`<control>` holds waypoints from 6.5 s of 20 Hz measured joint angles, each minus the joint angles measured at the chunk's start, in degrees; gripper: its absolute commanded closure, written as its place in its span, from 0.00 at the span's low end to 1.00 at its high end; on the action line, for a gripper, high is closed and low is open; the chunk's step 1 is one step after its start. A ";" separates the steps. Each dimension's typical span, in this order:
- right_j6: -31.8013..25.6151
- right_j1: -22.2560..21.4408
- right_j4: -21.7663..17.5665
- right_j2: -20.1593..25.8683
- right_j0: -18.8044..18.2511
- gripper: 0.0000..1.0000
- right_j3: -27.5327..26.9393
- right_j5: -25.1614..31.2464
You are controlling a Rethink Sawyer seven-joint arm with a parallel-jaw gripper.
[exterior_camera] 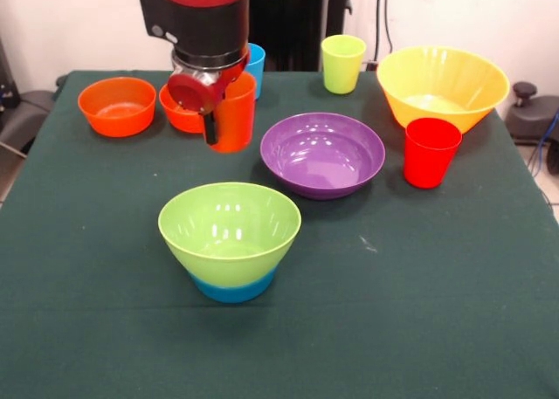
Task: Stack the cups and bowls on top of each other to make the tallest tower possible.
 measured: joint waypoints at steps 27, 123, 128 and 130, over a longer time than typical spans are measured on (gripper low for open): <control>0.00 -2.44 2.16 0.70 0.25 1.00 -0.17 0.20; 0.00 9.09 2.23 1.34 1.22 1.00 -11.19 -8.85; 0.00 9.14 2.23 1.33 1.40 1.00 -11.20 -8.86; 0.00 9.25 2.23 1.32 1.61 1.00 -11.29 -8.85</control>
